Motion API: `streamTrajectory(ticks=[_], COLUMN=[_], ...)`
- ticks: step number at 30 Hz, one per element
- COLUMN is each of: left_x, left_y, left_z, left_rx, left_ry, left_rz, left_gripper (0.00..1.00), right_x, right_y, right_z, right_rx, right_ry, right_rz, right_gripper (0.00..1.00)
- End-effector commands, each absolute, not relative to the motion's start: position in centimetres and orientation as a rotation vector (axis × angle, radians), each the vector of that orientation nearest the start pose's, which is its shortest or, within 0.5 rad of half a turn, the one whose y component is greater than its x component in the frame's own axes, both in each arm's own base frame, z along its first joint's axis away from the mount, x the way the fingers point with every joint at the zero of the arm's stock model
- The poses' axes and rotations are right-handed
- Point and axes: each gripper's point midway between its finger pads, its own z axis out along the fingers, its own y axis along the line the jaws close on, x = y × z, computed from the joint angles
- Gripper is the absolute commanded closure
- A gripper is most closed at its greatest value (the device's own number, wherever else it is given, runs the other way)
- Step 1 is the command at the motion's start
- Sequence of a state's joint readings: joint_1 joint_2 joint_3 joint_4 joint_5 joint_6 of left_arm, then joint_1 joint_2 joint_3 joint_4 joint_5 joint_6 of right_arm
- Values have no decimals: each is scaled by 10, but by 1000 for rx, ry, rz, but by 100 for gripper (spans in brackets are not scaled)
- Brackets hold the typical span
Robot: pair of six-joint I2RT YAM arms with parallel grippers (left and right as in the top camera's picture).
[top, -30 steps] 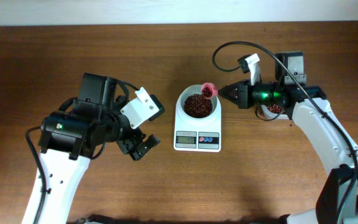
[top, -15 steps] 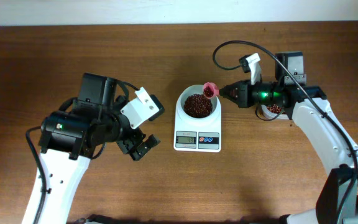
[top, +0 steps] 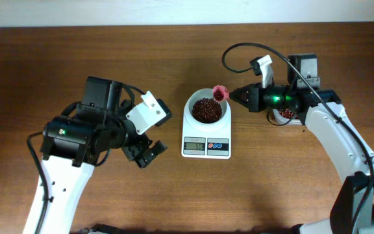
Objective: Scoop and weigh 50g on scale
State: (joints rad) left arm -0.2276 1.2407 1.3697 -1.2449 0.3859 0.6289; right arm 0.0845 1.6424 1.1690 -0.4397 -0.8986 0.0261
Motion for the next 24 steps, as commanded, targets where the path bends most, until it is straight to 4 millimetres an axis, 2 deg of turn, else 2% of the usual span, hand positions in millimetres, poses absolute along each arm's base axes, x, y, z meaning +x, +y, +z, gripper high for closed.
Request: streamTrajectory(ticks=[1,7,10,14,24], left_x=[250,250,250,250,250], left_y=[-124,-124,-124,-124,-124], left_z=[245,245,245,245,245], left_rx=[1196,1196,1196,1196,1196], left_ry=[2301,2301,2301,2301,2301], left_rz=[-383,-383,-383,-383,-383], left_gripper=[1,1,1,1,1], right_x=[380,373,373,378,397], right_y=[174,178,172,153,79], right_z=[194,203,208,213,215], right_rx=[-470,-422,-410,-362,-148], right_ry=[2241,2234,2213,2182,2148], right_rz=[1198,1329,1363,1387,1317], right_gripper=[96,96,96,96,96])
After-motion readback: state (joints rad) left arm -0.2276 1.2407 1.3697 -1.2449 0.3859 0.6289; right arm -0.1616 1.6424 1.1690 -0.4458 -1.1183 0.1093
